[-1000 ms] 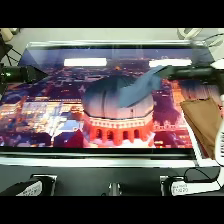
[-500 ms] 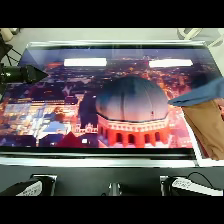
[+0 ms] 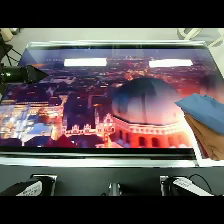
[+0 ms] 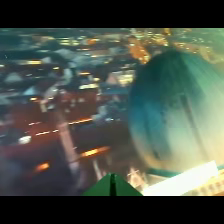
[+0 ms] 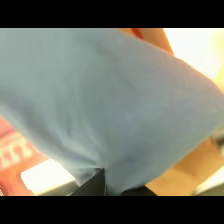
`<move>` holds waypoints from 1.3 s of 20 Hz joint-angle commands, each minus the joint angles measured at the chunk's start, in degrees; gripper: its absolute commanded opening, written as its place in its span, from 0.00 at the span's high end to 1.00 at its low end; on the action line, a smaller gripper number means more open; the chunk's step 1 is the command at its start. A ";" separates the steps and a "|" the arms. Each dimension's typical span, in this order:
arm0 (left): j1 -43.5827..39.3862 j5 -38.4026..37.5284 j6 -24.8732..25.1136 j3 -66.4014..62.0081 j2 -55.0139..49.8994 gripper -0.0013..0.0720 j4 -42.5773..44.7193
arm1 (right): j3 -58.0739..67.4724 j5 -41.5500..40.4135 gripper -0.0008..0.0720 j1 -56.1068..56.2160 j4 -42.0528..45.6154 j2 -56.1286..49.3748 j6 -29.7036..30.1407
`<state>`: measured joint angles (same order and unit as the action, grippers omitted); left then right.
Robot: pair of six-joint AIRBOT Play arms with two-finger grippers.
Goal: Fold the shirts.
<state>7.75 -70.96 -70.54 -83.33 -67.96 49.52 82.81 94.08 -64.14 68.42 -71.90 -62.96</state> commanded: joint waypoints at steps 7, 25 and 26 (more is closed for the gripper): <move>0.02 0.00 0.04 0.02 0.00 0.95 -0.02 | -30.62 -12.50 0.78 -0.57 9.01 11.54 -9.97; -18.86 4.72 -21.64 -15.43 -13.70 0.42 48.68 | 5.92 -23.10 0.07 45.62 12.20 1.40 -4.68; -19.23 -1.57 -22.80 -15.43 -15.85 0.09 47.15 | 5.92 -19.28 0.07 49.86 11.63 -1.46 -4.98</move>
<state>-7.66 -61.52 -87.02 -96.79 -78.26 85.34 87.79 65.14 -27.97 80.53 -67.51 -64.18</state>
